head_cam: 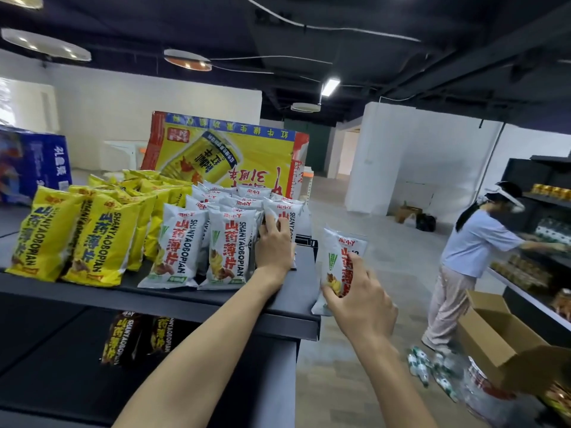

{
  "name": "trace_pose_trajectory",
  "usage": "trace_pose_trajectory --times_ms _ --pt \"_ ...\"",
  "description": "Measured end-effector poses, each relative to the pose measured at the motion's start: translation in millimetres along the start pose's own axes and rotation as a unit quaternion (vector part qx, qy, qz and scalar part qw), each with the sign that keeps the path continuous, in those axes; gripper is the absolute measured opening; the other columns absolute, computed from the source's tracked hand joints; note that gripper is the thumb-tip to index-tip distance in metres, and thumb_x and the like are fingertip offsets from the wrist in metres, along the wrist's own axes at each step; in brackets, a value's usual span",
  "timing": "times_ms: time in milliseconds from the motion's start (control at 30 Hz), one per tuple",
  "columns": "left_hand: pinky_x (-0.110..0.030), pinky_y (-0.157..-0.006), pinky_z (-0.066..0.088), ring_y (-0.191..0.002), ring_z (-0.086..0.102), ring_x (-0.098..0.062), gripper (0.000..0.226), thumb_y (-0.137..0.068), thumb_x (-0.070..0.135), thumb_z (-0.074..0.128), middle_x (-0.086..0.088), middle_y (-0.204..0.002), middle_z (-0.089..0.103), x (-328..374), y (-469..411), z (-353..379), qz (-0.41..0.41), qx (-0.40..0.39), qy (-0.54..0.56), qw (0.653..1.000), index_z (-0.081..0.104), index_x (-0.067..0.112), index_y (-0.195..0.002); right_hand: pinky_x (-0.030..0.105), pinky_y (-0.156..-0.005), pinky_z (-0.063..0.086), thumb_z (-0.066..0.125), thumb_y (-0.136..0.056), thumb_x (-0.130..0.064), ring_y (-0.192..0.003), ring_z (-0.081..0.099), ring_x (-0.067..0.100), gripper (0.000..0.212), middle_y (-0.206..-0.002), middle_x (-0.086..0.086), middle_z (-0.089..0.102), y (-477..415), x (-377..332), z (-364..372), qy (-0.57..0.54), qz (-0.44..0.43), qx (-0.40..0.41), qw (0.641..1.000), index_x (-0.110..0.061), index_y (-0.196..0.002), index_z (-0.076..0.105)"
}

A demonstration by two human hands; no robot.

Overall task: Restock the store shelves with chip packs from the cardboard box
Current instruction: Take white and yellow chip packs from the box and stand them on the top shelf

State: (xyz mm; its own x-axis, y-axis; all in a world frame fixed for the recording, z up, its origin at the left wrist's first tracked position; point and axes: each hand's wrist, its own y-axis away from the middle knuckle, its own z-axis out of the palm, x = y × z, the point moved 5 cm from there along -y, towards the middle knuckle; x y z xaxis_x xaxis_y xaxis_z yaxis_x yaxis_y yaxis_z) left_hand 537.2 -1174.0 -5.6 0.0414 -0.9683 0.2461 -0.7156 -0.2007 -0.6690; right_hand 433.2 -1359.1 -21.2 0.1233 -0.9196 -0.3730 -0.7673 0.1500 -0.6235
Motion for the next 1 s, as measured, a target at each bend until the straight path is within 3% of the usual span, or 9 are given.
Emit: trace_pose_trajectory --times_ms 200,267,333,467,533,833,1000 --pt "-0.038 -0.094 0.049 -0.122 0.047 -0.036 0.086 -0.086 0.034 0.068 -0.023 -0.148 0.024 4.8 6.9 0.5 -0.003 -0.083 -0.003 0.997 0.019 0.003 -0.149 0.035 -0.066 0.049 0.061 -0.081 -0.060 -0.091 0.064 0.024 0.064 -0.101 -0.004 0.062 -9.1 -14.6 1.1 -0.006 -0.009 0.008 1.000 -0.035 -0.135 0.036" --pt "-0.039 -0.093 0.049 -0.120 0.049 -0.036 0.074 -0.086 0.024 0.067 -0.023 -0.148 0.027 5.2 8.3 -8.0 -0.006 -0.125 0.000 0.992 0.027 0.005 -0.146 0.038 -0.069 0.052 0.060 -0.080 -0.062 -0.090 0.064 0.026 0.064 -0.100 -0.003 0.062 -15.2 -24.2 3.0 -0.017 -0.013 0.010 1.000 -0.034 -0.133 0.037" --pt "-0.041 -0.092 0.050 -0.115 0.054 -0.035 0.049 -0.086 0.014 0.065 -0.020 -0.142 0.036 4.6 10.0 -25.3 0.015 -0.141 0.005 0.990 0.046 0.007 -0.130 0.041 -0.071 0.055 0.058 -0.081 -0.063 -0.088 0.064 0.027 0.062 -0.099 -0.001 0.061 -22.1 -34.4 7.7 -0.025 -0.013 0.002 1.000 -0.032 -0.131 0.037" --pt "-0.038 -0.076 0.053 -0.095 0.065 -0.031 0.009 -0.091 0.007 0.056 -0.012 -0.104 0.064 -3.4 13.3 -71.5 0.079 -0.106 0.000 0.991 0.057 0.013 -0.099 0.041 -0.073 0.053 0.059 -0.084 -0.059 -0.090 0.063 0.027 0.058 -0.102 0.002 0.060 -33.2 -58.3 22.3 -0.032 -0.017 -0.013 0.999 -0.029 -0.130 0.038" --pt "-0.038 -0.070 0.051 -0.090 0.065 -0.031 0.010 -0.090 0.007 0.053 -0.011 -0.096 0.065 -13.5 16.3 -93.5 0.094 -0.091 -0.004 0.991 0.051 0.017 -0.088 0.041 -0.072 0.051 0.059 -0.085 -0.058 -0.090 0.063 0.028 0.059 -0.105 0.003 0.060 -37.6 -77.3 32.7 -0.045 -0.026 -0.012 0.999 -0.027 -0.131 0.038" --pt "-0.031 -0.064 0.045 -0.088 0.064 -0.024 0.020 -0.088 0.025 0.054 -0.002 -0.100 0.062 -89.6 32.8 -129.6 0.091 -0.040 -0.046 0.994 0.056 0.019 -0.107 0.041 -0.071 0.048 0.061 -0.087 -0.054 -0.111 0.048 0.031 0.076 -0.125 0.012 0.045 -24.3 -120.1 84.8 -0.013 -0.026 -0.042 0.999 -0.026 -0.144 0.020" --pt "-0.036 -0.070 0.052 -0.092 0.064 -0.027 0.022 -0.087 0.031 0.057 -0.003 -0.099 0.061 -119.2 48.9 -121.8 0.077 -0.057 -0.028 0.995 0.055 0.019 -0.105 0.046 -0.084 0.047 0.057 -0.089 -0.052 -0.117 0.042 0.038 0.079 -0.130 0.019 0.040 -22.7 -119.9 96.3 -0.033 -0.014 -0.073 0.997 -0.027 -0.149 0.013"
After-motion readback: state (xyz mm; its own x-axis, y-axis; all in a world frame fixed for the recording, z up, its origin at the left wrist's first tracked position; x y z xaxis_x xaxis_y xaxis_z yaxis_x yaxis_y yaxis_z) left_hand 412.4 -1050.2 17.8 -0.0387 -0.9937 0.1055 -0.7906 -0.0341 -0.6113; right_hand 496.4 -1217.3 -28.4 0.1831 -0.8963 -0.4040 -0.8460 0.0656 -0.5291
